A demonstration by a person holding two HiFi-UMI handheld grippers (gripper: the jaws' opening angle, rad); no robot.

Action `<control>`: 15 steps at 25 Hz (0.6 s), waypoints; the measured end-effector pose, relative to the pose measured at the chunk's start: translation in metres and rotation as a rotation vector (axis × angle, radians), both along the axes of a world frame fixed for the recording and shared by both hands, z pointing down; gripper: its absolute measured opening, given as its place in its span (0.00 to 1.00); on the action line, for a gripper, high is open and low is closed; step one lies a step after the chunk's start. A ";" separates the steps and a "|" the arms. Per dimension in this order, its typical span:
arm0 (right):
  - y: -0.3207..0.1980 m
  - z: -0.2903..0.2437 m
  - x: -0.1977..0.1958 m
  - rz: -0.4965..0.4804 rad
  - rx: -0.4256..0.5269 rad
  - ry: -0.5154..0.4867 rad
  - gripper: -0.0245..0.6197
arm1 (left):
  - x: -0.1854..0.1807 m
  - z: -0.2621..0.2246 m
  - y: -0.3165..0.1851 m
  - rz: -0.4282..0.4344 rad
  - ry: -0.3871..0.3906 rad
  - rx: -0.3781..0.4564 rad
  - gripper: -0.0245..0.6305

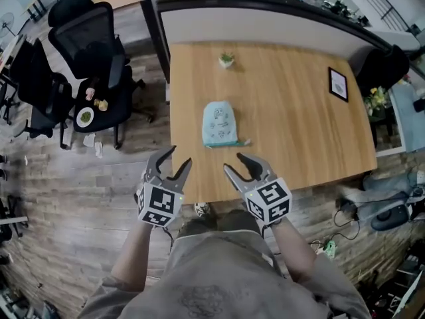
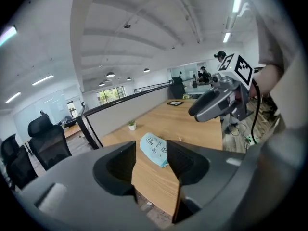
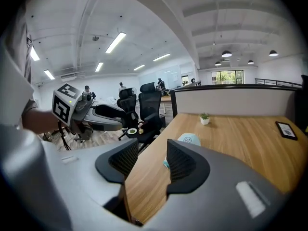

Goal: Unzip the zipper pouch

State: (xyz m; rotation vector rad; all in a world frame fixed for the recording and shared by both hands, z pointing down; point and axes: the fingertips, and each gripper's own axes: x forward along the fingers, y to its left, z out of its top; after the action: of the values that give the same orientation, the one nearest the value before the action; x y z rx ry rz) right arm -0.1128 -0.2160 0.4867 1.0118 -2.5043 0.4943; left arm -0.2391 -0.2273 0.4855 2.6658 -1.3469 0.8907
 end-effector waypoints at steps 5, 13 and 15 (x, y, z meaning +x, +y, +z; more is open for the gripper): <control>-0.014 0.042 -0.005 -0.021 -0.070 0.018 0.34 | 0.005 0.045 -0.023 0.024 0.005 -0.087 0.34; -0.026 0.105 -0.016 -0.090 -0.177 -0.001 0.31 | 0.022 0.120 -0.050 0.091 -0.079 -0.184 0.31; -0.030 0.119 -0.017 -0.106 -0.192 0.004 0.30 | 0.024 0.141 -0.052 0.125 -0.145 -0.199 0.31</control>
State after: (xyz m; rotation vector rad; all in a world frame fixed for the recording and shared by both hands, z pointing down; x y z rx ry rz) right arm -0.1302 -0.2456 0.6053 0.8025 -2.4364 0.6832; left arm -0.2151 -0.2790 0.6265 2.5984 -1.0581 1.1840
